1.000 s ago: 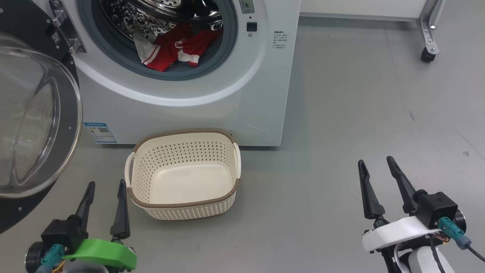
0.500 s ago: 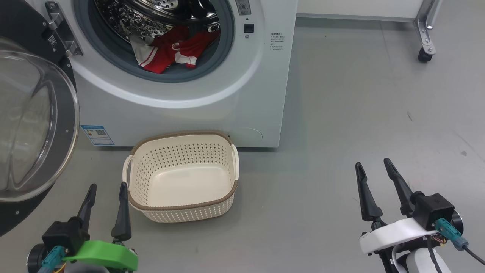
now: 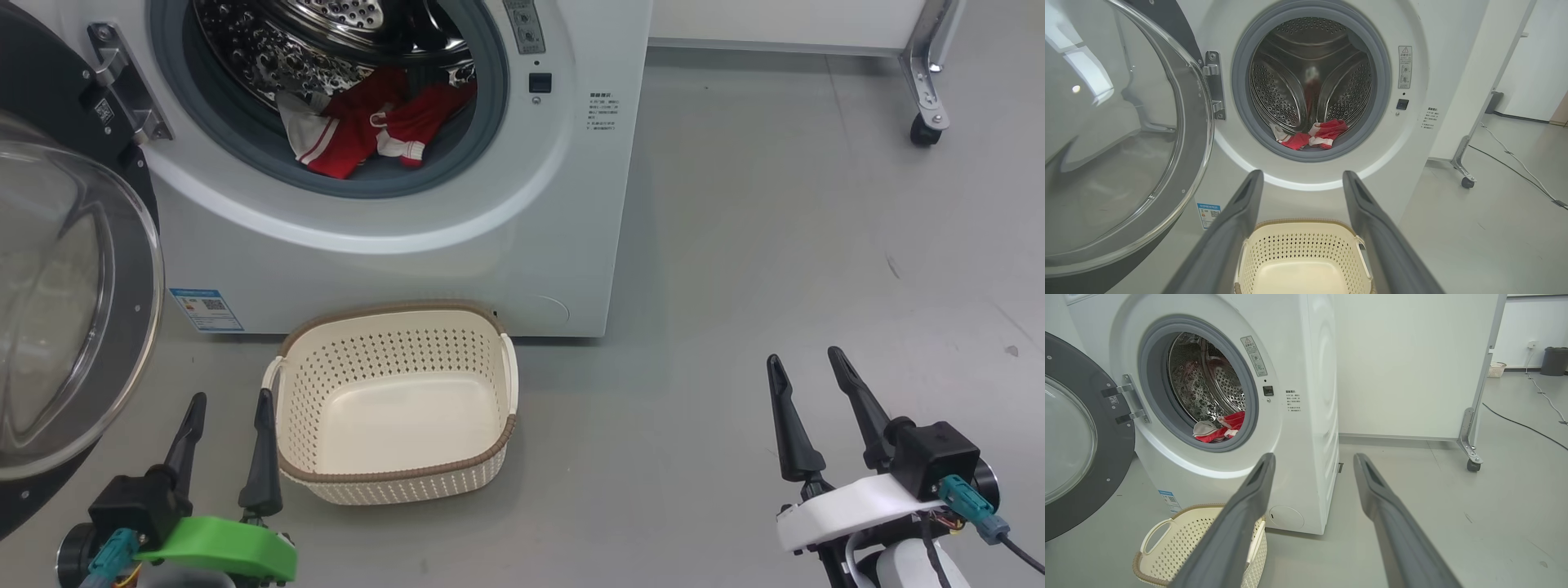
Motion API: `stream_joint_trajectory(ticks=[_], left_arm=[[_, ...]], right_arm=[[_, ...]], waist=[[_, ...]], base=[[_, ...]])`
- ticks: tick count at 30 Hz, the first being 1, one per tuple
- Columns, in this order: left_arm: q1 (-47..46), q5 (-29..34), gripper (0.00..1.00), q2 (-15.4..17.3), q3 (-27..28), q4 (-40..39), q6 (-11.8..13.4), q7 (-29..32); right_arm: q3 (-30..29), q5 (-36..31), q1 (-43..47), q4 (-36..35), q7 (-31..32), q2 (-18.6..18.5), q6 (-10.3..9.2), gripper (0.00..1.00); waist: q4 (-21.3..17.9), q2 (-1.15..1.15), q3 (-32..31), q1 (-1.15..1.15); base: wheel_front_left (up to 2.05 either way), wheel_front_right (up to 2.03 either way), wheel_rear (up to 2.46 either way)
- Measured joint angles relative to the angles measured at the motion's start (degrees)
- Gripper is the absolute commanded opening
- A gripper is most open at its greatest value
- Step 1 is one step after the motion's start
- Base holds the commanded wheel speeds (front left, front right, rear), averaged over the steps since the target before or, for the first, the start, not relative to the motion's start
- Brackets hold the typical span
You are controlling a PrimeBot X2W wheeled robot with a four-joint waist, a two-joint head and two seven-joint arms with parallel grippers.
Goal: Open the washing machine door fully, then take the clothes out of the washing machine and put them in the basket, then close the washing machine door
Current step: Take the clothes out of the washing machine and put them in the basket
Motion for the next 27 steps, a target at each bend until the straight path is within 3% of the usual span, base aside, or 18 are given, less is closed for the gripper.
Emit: stream_joint_trajectory(ticks=[27], left_arm=[[0.0,1.8,1.0,0.0,-0.6,-0.7,0.0,0.0]], right_arm=[[-0.5,0.0,0.0,-0.1,0.0,0.1,0.02,1.0]], waist=[[0.8,0.0,0.8,0.0]], base=[[1.17,-1.17,0.0]])
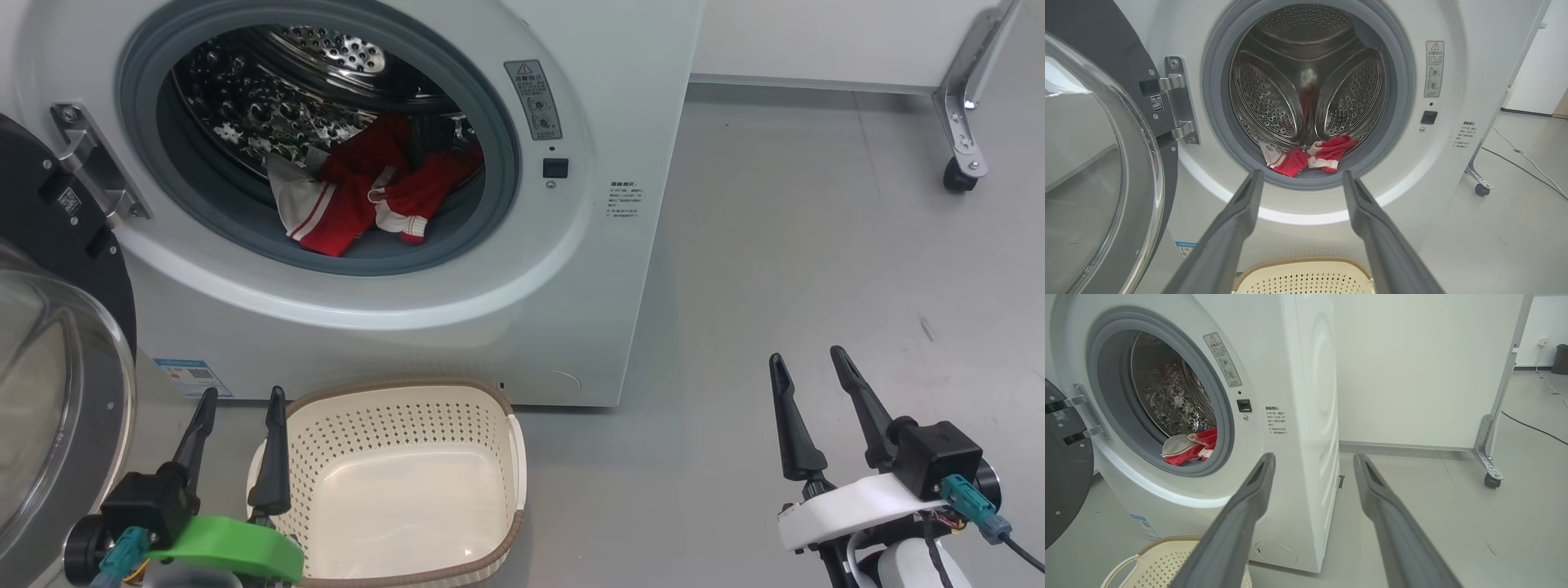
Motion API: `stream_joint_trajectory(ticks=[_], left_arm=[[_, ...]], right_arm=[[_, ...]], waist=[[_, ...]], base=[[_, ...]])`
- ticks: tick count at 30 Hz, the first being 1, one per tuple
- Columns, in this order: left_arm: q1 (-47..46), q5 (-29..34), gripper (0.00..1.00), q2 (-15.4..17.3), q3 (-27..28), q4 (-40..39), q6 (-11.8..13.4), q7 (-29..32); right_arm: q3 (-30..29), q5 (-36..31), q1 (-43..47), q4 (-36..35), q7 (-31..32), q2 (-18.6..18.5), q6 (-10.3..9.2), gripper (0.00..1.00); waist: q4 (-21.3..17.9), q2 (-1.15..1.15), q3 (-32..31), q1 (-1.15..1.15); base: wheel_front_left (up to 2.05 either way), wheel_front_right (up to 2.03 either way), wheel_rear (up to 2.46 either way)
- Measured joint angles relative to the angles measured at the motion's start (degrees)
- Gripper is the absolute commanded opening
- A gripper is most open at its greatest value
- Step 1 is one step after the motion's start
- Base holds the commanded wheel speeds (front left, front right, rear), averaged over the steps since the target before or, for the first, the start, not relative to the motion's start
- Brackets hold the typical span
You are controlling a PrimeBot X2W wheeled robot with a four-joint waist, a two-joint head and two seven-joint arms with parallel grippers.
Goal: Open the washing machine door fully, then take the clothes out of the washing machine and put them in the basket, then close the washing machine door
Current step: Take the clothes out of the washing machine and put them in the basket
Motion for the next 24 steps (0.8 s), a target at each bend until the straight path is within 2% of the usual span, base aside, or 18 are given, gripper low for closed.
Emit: stream_joint_trajectory(ticks=[11,24], left_arm=[[0.0,0.2,1.0,-0.1,-0.3,-0.1,0.0,0.0],[0.0,0.8,1.0,-0.2,-0.5,-0.2,0.0,0.0]], right_arm=[[-0.1,0.0,0.0,0.0,0.0,0.1,0.14,1.0],[-0.2,0.0,0.0,0.0,0.0,0.1,0.15,1.0]], waist=[[-0.1,0.0,0.2,0.0],[-0.2,0.0,0.6,0.0]], base=[[0.48,-0.48,0.0],[0.06,-0.06,0.0]])
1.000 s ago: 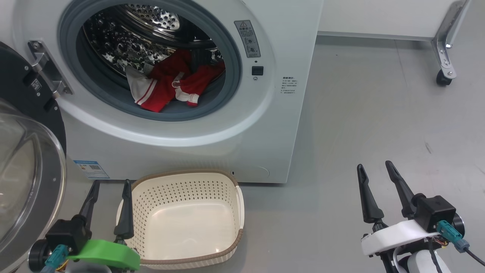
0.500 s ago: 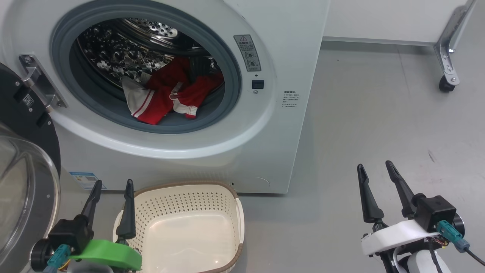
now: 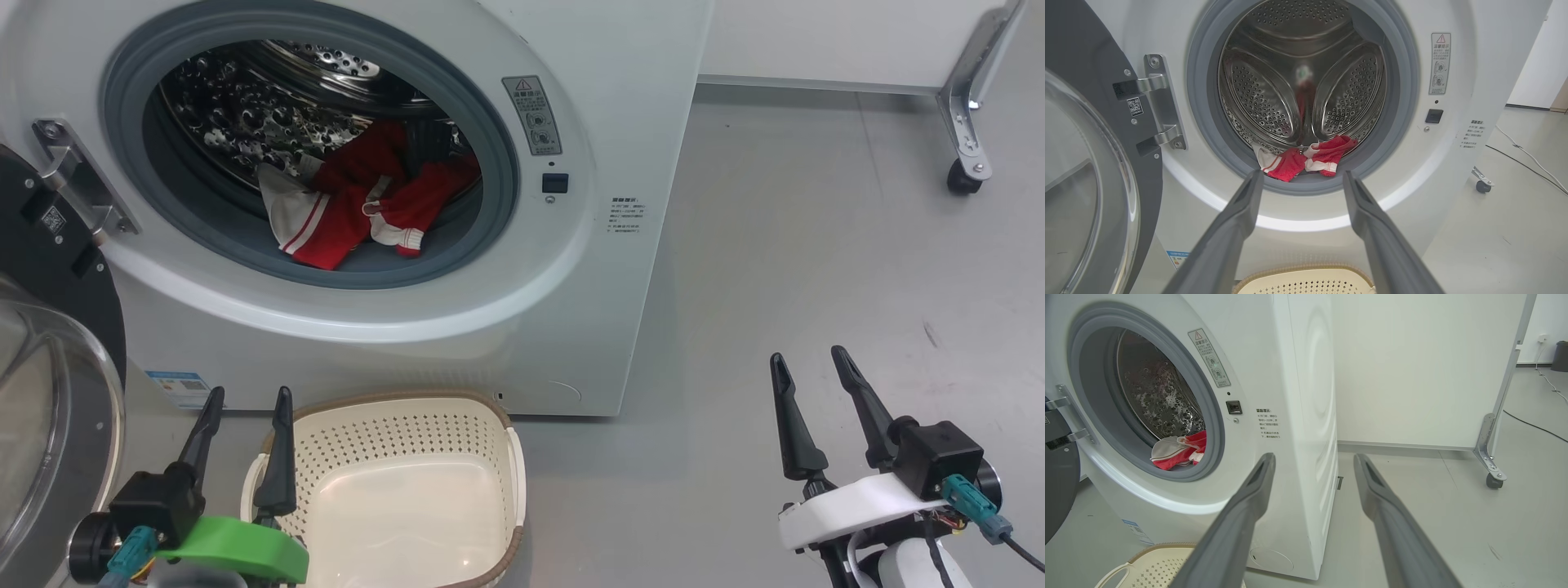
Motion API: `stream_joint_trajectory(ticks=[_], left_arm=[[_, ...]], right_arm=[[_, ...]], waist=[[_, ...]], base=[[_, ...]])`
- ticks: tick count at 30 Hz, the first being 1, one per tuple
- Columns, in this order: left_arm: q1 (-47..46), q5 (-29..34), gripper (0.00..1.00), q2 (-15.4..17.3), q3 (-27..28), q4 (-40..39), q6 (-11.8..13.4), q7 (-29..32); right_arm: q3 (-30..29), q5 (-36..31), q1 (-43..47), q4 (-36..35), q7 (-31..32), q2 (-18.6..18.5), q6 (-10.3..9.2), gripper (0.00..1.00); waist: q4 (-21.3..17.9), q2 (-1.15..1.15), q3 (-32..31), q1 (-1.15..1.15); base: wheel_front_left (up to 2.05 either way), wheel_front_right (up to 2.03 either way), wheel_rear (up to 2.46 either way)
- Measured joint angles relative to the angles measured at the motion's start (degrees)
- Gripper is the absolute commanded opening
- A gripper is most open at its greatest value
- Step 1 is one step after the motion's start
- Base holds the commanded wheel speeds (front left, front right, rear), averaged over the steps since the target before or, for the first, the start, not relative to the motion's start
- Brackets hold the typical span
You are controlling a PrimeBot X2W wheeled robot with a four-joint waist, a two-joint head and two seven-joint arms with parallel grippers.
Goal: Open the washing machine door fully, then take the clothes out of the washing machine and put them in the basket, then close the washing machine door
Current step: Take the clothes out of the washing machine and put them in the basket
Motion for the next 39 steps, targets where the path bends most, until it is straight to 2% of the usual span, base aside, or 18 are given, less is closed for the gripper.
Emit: stream_joint_trajectory(ticks=[25,29,34,39], left_arm=[[0.0,1.3,1.0,0.0,0.0,-0.1,0.1,0.0],[0.0,1.8,1.0,0.1,0.3,-0.3,0.6,0.0],[-0.1,2.9,1.0,0.8,1.3,-0.3,2.5,0.0],[-0.5,3.7,1.0,1.5,1.3,-0.6,3.0,0.3]], right_arm=[[0.1,-0.5,0.0,-0.4,0.0,0.0,0.32,1.0],[0.8,-0.7,-0.2,-0.7,0.0,0.0,0.32,1.0],[1.0,-0.8,-0.6,-1.2,0.0,0.0,0.32,1.0],[1.2,-0.9,-1.1,-1.8,0.0,0.0,0.32,1.0]], waist=[[0.0,0.0,1.3,0.0],[-0.3,0.0,2.5,0.0],[-1.0,0.0,4.6,0.0],[-1.8,0.0,6.7,0.0]], base=[[0.0,0.0,0.0],[0.0,0.0,0.0],[0.0,0.0,0.0],[0.0,0.0,0.0]])
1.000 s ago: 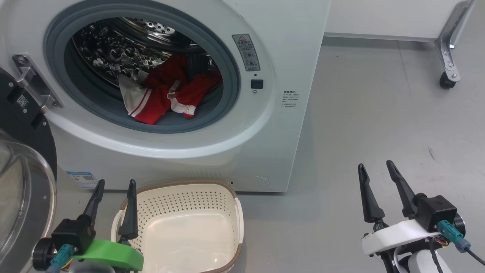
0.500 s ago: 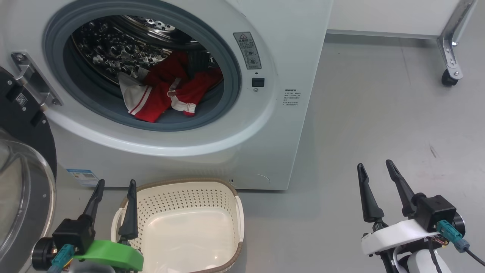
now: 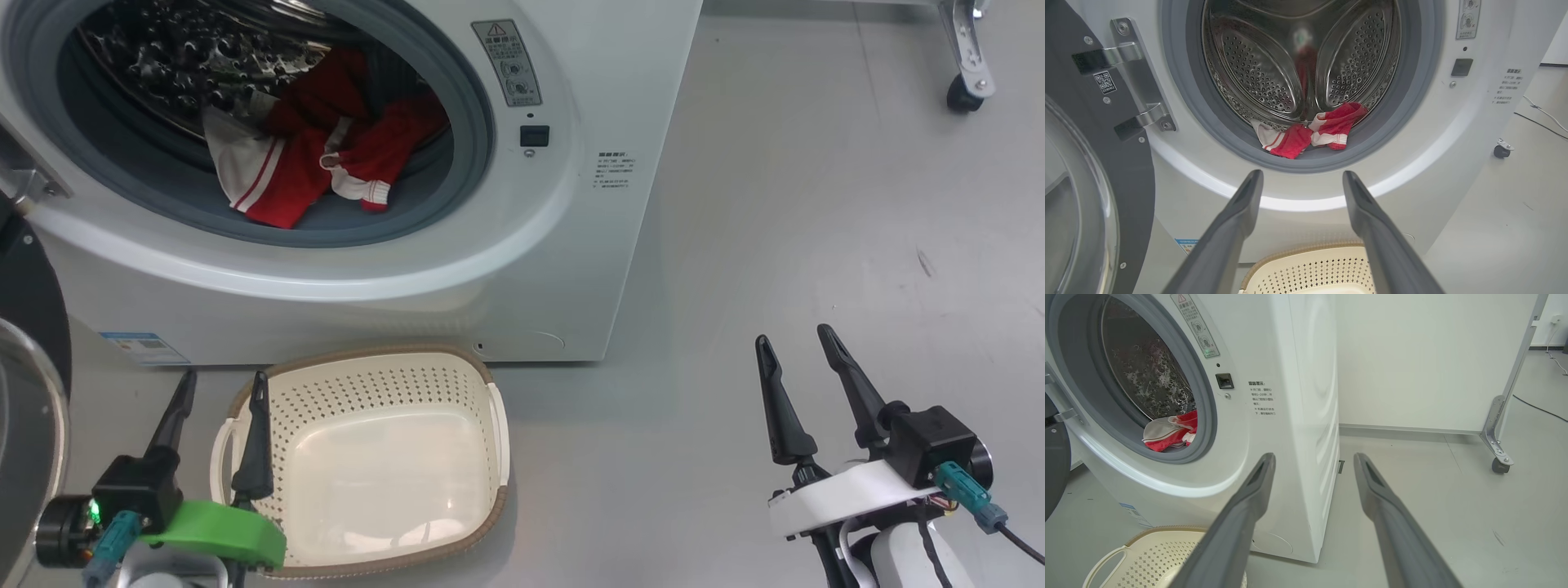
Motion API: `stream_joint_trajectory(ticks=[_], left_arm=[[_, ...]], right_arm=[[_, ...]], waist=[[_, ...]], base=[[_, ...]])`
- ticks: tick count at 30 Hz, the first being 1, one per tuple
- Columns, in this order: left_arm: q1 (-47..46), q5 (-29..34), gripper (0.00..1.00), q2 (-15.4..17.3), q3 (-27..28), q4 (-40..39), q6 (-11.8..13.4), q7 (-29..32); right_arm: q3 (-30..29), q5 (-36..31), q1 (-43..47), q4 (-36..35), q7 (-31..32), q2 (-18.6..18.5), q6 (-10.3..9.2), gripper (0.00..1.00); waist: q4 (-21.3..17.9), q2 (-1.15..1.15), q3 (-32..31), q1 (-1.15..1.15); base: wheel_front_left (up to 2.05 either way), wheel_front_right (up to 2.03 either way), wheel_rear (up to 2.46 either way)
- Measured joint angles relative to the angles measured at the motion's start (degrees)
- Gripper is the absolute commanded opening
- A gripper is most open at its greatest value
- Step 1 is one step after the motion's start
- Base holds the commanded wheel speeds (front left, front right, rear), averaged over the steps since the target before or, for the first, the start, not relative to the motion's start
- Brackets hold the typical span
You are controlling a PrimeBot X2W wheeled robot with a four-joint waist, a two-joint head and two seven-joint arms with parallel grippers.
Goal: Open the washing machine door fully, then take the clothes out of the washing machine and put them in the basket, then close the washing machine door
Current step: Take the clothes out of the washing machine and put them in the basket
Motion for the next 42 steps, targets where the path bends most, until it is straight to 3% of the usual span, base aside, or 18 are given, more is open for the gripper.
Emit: stream_joint_trajectory(ticks=[8,19,33,42], left_arm=[[-5.6,1.0,1.0,2.0,0.5,-1.1,0.2,2.2],[-16.3,1.7,1.0,6.6,4.7,0.8,3.4,9.1],[-28.5,4.2,1.0,12.4,4.9,7.9,3.6,18.1],[-34.1,5.4,1.0,14.4,5.7,13.2,4.3,22.5]], right_arm=[[0.5,0.0,-2.1,-1.2,0.0,0.0,0.0,1.0],[1.1,0.1,-6.2,-2.2,0.0,0.0,0.0,1.0],[2.9,2.1,-9.4,-2.4,0.0,0.0,0.0,1.0],[3.8,3.7,-10.6,-2.4,0.0,0.0,0.0,1.0]], waist=[[-2.3,0.0,5.1,0.0],[-7.3,0.0,12.3,0.0],[-14.4,0.0,18.5,0.0],[-17.2,0.0,21.0,0.0]], base=[[0.0,0.0,0.0],[0.0,0.0,0.0],[0.0,0.0,0.0],[0.0,0.0,0.0]])
